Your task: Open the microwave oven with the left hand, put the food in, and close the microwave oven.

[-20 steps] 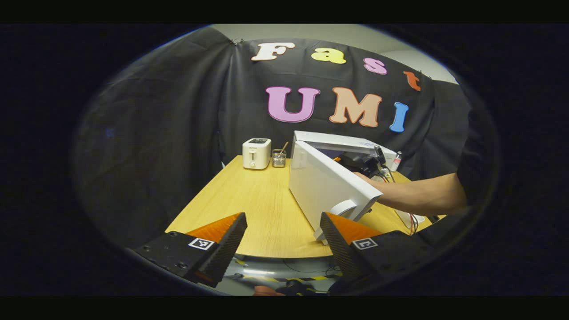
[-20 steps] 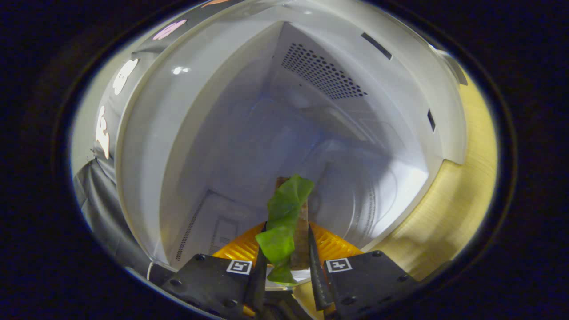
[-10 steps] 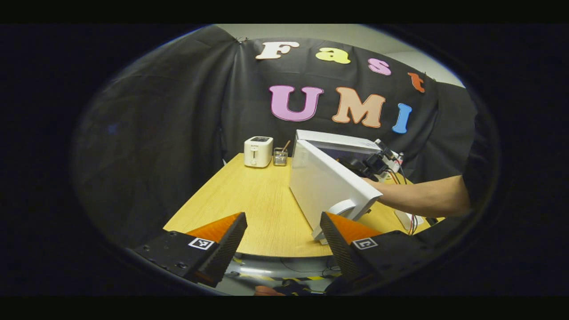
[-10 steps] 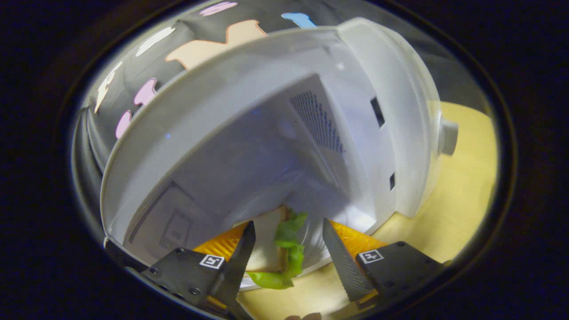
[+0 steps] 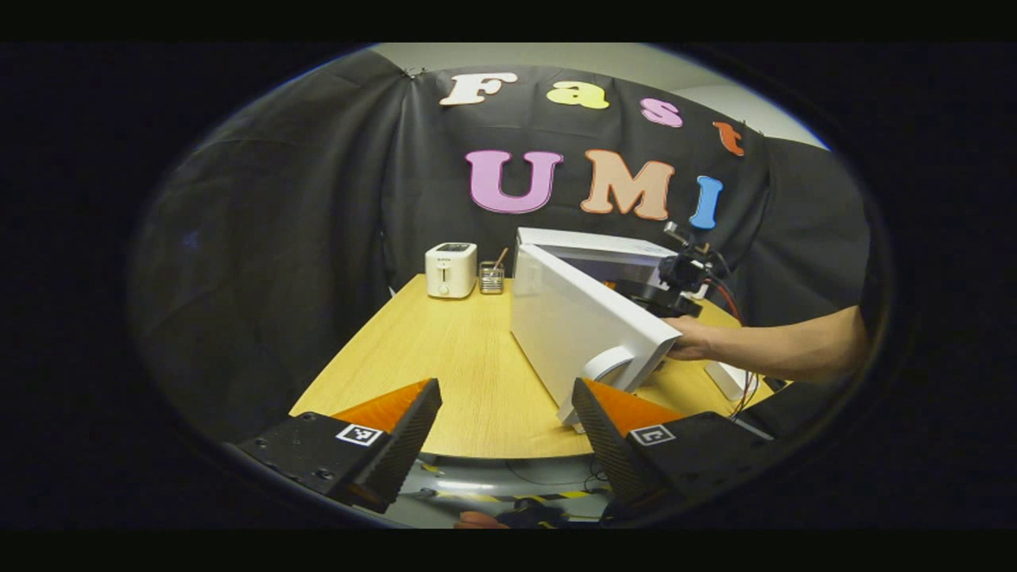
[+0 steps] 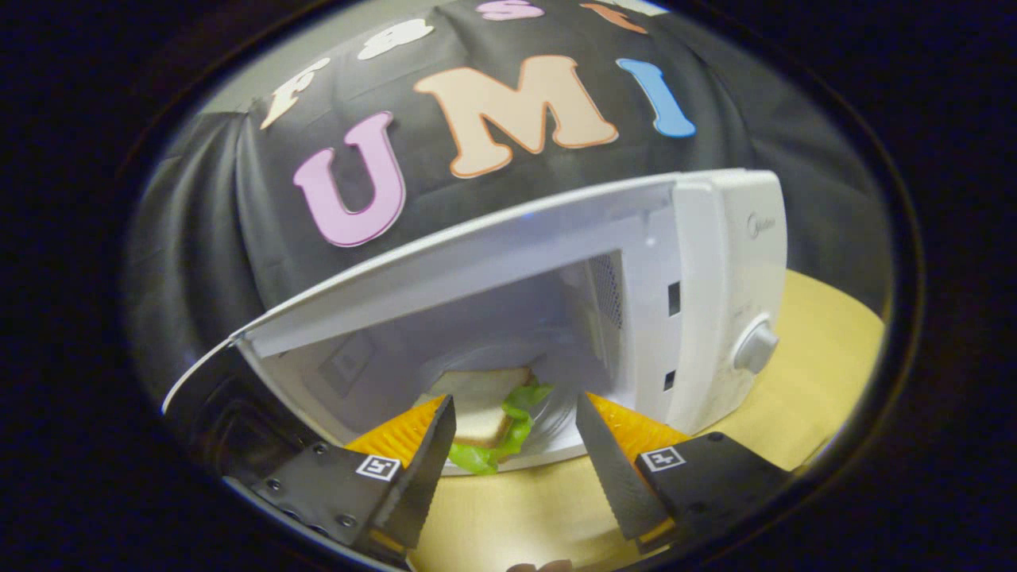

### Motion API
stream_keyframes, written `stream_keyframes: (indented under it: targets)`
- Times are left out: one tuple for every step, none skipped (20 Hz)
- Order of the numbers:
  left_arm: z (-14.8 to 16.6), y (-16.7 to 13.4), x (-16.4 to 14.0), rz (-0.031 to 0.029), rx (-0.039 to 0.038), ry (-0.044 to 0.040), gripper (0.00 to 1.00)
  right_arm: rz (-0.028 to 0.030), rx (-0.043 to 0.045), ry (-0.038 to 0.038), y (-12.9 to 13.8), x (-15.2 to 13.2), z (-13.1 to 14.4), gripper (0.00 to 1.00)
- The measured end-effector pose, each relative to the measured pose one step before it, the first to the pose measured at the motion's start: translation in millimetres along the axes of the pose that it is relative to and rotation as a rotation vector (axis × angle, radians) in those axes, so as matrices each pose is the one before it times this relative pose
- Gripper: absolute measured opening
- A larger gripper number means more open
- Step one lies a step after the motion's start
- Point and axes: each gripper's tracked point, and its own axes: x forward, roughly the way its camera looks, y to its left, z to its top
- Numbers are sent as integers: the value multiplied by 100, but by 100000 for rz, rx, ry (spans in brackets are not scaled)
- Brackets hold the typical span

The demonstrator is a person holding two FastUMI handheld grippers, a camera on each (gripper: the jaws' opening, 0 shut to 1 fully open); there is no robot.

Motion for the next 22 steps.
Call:
stream_keyframes:
  targets:
    - [63,170,204,344,1093,-410,97,2708,-4162,-1554,114,-1295,707,83]
    - [152,-33,184,-321,994,-850,98,2000,-3785,-1658,-50,-1418,656,83]
    - [-5,-147,322,-407,884,-362,97,2790,-3118,-1124,249,-1689,654,83]
    - [25,-194,299,-163,657,-165,97,3189,-2941,-551,253,-1677,459,83]
    - [158,-94,419,-108,582,-661,97,2032,-3522,-353,-100,-1671,464,83]
    - [323,-314,373,-337,995,-975,98,2230,-3948,-1143,-66,-1651,577,94]
    - [183,-240,439,23,1171,-581,98,2014,-4190,-1517,-218,-1630,826,93]
    - [117,-255,493,-8,1024,-551,97,1831,-4129,-1293,-379,-1339,610,83]
    - [20,-162,598,506,881,-288,97,1458,-3605,-1348,-530,-1289,757,82]
    - [127,83,460,847,428,-380,97,576,-2939,-1695,-714,-1133,764,83]
    - [-185,169,422,1439,-175,502,97,1182,-2468,-717,-806,-1028,820,95]
    - [-110,262,323,1290,-1264,741,97,-924,-2045,-943,-1022,-903,589,96]
    - [-108,1,231,670,-1550,755,96,-539,-1204,-1185,-1042,-811,955,96]
    - [49,88,112,526,-892,188,96,-947,-512,-1696,-808,-578,920,100]
    - [242,79,100,695,-104,-472,96,-507,-237,-1615,-779,-574,1030,96]
    - [311,-59,87,-29,387,-958,96,-445,-306,-1310,-755,-622,751,96]
    - [386,-138,217,197,722,-1296,96,-390,-571,-1298,-673,-452,801,96]
    - [-81,-139,303,423,955,1391,95,-358,-707,-788,-562,-331,652,96]
    - [-603,219,342,2908,1995,2529,88,36,-1076,-809,-489,-313,577,96]
    - [-309,374,392,3827,2235,1631,79,-287,-679,-1251,-377,-231,713,96]
    - [66,178,175,2394,1332,909,53,101,-637,-1269,-271,-198,616,96]
    - [-213,-537,144,-444,-378,1564,27,241,-539,-791,-291,-231,439,96]
